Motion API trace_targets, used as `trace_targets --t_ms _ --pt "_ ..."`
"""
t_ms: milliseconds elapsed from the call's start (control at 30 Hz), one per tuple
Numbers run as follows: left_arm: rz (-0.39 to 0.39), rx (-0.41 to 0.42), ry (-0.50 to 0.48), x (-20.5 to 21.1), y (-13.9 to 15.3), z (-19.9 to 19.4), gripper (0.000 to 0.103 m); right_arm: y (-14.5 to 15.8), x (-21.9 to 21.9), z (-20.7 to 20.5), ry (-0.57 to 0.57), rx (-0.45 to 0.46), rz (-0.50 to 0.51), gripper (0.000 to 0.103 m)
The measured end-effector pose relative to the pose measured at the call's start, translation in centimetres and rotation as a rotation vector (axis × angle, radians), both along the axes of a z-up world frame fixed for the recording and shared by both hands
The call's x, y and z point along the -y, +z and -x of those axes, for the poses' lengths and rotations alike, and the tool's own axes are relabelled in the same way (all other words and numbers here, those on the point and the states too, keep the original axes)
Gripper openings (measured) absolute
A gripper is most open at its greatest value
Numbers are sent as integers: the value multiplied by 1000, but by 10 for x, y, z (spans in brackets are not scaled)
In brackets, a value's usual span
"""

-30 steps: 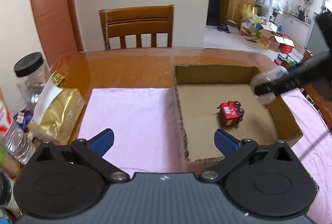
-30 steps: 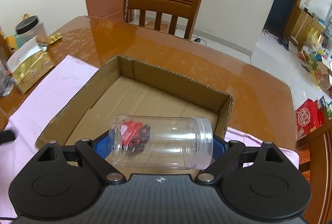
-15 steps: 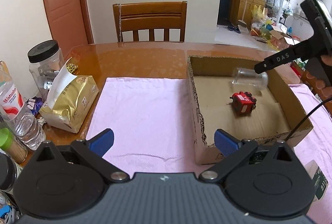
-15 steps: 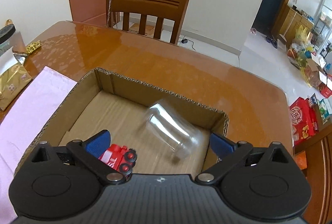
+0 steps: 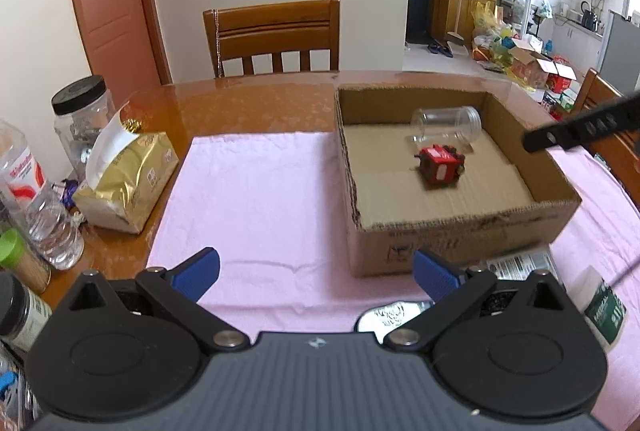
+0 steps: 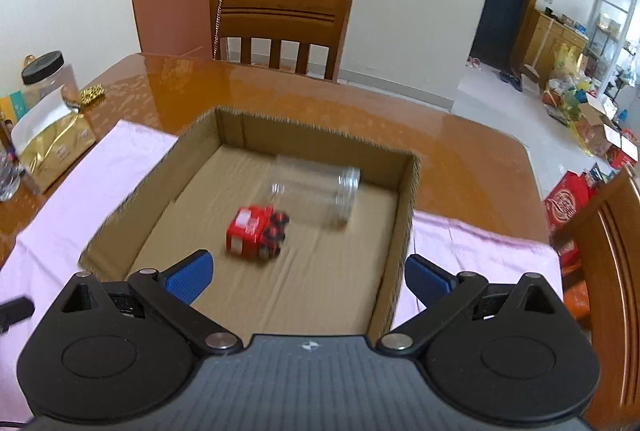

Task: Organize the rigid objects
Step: 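Return both tools to the table toward the grey cat and navy cube toy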

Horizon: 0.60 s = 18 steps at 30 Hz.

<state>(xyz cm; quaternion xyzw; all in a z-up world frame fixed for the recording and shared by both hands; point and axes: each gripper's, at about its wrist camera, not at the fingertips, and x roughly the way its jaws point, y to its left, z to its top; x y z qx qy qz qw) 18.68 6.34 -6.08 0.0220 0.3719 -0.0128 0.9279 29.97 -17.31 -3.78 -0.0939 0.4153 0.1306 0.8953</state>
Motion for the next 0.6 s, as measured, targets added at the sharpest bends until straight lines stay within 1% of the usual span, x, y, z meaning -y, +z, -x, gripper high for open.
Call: trace_targets --t_ms 100,233,300,367,467,600 --pt "4 -15 -2 3 -4 9 102 -10 4 26 -19 -8 11 103" --pt "3 -53 -45 11 -12 19 102 -30 6 56 -19 -40 19 103" --pt "21 -77 -83 16 -16 26 102 -40 5 72 -6 -51 46 103" --pt "37 -99 -138 23 -20 33 102 -46 5 87 18 -56 51 103" --pt "24 -129 -205 36 -30 44 102 -53 6 106 58 -84 39 103" --pt "7 -173 -287 49 -44 55 102 -57 8 122 80 -103 20 103"
